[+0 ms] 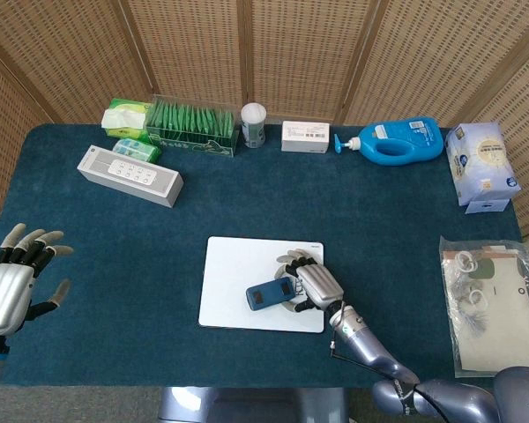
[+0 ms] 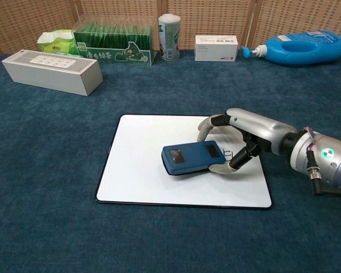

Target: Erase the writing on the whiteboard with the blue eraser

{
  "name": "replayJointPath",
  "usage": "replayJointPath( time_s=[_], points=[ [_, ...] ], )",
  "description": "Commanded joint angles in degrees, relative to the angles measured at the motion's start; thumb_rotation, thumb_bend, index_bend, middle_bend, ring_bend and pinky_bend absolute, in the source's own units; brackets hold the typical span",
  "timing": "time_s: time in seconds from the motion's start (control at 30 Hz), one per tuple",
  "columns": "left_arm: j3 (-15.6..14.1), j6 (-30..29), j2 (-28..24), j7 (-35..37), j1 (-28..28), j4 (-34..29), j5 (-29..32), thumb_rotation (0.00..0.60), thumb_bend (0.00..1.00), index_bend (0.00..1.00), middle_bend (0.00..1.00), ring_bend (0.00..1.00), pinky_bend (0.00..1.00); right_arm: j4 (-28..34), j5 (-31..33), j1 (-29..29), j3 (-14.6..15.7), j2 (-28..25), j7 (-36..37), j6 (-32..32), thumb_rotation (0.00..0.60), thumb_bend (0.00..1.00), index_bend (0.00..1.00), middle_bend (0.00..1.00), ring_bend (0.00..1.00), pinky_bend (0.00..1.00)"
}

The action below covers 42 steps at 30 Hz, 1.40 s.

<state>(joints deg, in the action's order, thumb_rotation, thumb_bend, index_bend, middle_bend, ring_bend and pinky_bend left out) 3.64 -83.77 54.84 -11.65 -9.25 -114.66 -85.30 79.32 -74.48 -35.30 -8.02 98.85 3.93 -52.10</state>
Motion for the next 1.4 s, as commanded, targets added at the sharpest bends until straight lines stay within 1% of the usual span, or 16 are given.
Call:
replayJointPath(
  time_s=[0.03, 0.33, 0.6, 0.83, 1.03, 1.07, 1.13, 1.4],
  points=[
    [0.0, 0.0, -0.1, 0.0, 0.0, 0.0, 0.0, 0.600, 0.44, 0.31, 0.22, 0.17, 0.04, -0.5, -0.3, -0.1, 0.3, 0.1, -0.3, 0.0, 0.600, 0.25, 0.75, 0.16, 0.00, 0.00],
    [0.0, 0.1, 0.1, -0.2, 0.0, -0.2, -0.4, 0.600, 0.44, 0.31, 0.22, 0.17, 0.03, -0.8, -0.8, 0.0, 0.8, -1.0, -0.5, -0.1, 0.600, 0.25, 0.75, 0.12, 0.00, 0.00],
    [0.1, 0.2, 0.4, -0.6, -0.2, -0.4, -0.5, 0.600, 0.44, 0.31, 0.22, 0.17, 0.02, -0.3, -0.3, 0.3, 0.6, -2.3, -0.9, -0.7, 0.600, 0.25, 0.75, 0.10, 0.00, 0.00],
    [0.2, 0.4, 0.4, -1.1, -0.3, -0.6, -0.5, 0.600, 0.44, 0.32, 0.22, 0.17, 0.02, -0.2, -0.5, 1.7, 0.5, -4.6, -1.3, -3.2, 0.600, 0.25, 0.75, 0.10, 0.00, 0.00],
    [0.2, 0.5, 0.5, -1.3, -0.4, -0.7, -0.5, 0.600, 0.44, 0.32, 0.22, 0.17, 0.02, 2.6, -1.2, 2.3, 0.2, -7.0, -1.2, -4.7, 0.600, 0.25, 0.75, 0.09, 0.00, 0.00],
    [0.2, 0.4, 0.4, -1.3, -0.3, -0.8, -0.8, 0.600, 0.44, 0.32, 0.22, 0.17, 0.02, 3.5, -1.8, 1.5, 0.0, -6.5, -1.4, -4.3, 0.600, 0.25, 0.75, 0.09, 0.00, 0.00],
    [0.2, 0.0, 0.1, -1.2, -0.1, -0.9, -0.9, 0.600, 0.44, 0.32, 0.22, 0.17, 0.01, 3.4, -1.8, 1.1, -0.1, -5.5, -1.9, -4.0, 0.600, 0.25, 0.75, 0.09, 0.00, 0.00],
    [0.0, -1.2, -1.2, -0.2, 1.0, -0.7, -1.0, 0.600, 0.44, 0.32, 0.22, 0.17, 0.01, -0.1, -2.0, -0.1, 0.4, -1.0, -2.6, -3.3, 0.600, 0.25, 0.75, 0.09, 0.00, 0.00]
  ],
)
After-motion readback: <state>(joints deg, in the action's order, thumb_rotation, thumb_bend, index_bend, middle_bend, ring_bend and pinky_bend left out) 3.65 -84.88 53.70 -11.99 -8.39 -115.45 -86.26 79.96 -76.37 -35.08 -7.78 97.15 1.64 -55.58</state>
